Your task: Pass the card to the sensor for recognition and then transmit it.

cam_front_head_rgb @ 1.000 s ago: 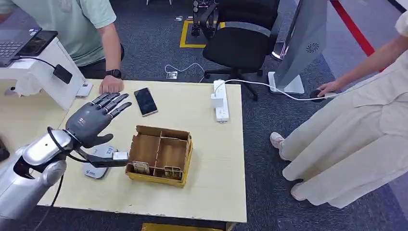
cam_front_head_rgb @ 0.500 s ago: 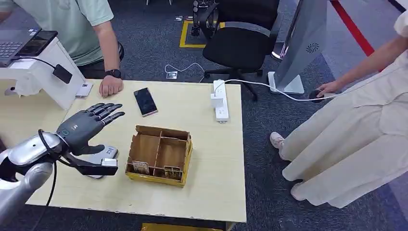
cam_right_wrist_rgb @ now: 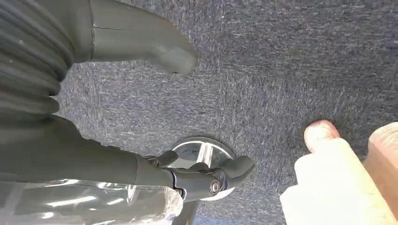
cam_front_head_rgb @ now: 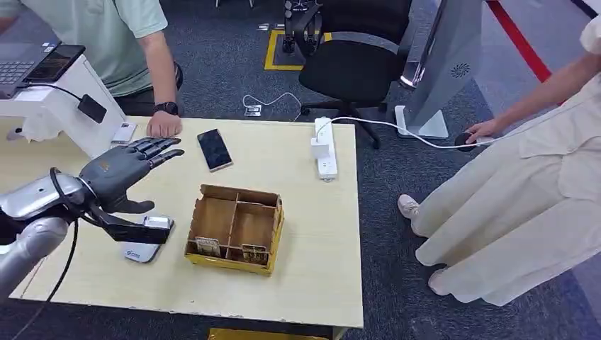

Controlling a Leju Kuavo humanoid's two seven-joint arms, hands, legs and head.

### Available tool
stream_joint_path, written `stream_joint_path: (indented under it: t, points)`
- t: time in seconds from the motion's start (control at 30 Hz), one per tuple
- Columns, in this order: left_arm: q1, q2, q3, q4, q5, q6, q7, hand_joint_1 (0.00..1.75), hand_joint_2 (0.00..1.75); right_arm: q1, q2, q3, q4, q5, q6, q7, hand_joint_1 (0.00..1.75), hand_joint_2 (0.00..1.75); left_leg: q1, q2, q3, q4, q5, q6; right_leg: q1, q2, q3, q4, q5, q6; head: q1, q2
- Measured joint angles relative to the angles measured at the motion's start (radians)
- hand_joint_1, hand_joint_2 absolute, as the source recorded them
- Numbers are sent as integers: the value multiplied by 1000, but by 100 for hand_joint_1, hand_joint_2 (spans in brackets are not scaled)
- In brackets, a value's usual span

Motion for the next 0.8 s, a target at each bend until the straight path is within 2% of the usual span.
stream_joint_path:
  t: [0.23, 0.57, 0.8]
  points:
    - [11, -32, -52, 0, 17, 26, 22, 0, 175, -6, 0, 7, 7, -3, 0, 0, 0, 175, 0, 0, 0, 0, 0, 0, 0, 0, 0, 0, 0, 0, 0, 0]
    - [141, -45, -69, -21, -71, 131, 39, 0, 175, -11, 0, 12, 9, -18, -2, 6, 0, 175, 0, 1, 0, 0, 0, 0, 0, 1, 0, 0, 0, 0, -1, 0]
    - [183, -69, -69, -34, -91, 135, 39, 0, 175, -11, 0, 18, 9, -18, -2, 10, 0, 175, 0, 1, 0, 0, 0, 0, 0, 1, 0, 0, 0, 0, -1, 0]
